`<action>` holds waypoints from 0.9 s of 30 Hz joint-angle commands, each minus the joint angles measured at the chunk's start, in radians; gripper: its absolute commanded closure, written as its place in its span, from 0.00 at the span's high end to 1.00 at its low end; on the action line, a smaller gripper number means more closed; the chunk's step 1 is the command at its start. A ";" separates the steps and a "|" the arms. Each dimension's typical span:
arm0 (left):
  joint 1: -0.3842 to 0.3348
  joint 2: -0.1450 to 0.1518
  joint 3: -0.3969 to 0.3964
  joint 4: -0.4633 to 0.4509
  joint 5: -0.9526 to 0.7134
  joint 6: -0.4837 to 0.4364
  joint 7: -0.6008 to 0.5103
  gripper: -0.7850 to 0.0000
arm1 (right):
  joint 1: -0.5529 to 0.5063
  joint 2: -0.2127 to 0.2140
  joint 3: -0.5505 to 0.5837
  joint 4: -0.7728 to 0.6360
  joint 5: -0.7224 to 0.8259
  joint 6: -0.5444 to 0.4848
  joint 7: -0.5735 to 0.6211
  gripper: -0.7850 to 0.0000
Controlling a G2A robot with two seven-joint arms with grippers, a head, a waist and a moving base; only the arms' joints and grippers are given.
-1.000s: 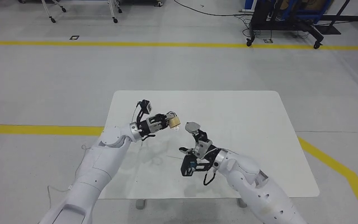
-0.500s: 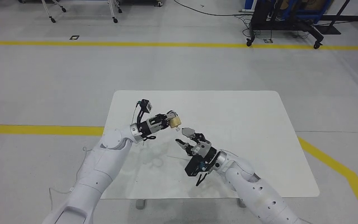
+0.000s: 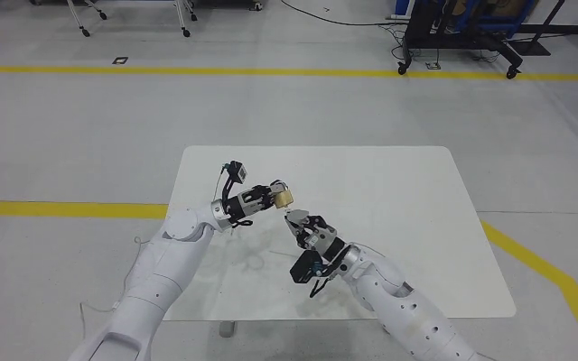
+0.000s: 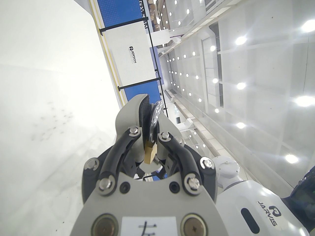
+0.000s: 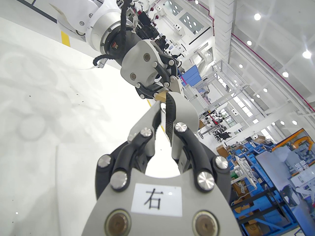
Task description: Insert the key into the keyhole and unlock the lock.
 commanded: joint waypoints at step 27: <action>0.002 -0.003 -0.007 0.003 0.006 0.021 -0.015 0.00 | -0.002 -0.011 0.000 -0.030 -0.059 -0.011 0.125 0.14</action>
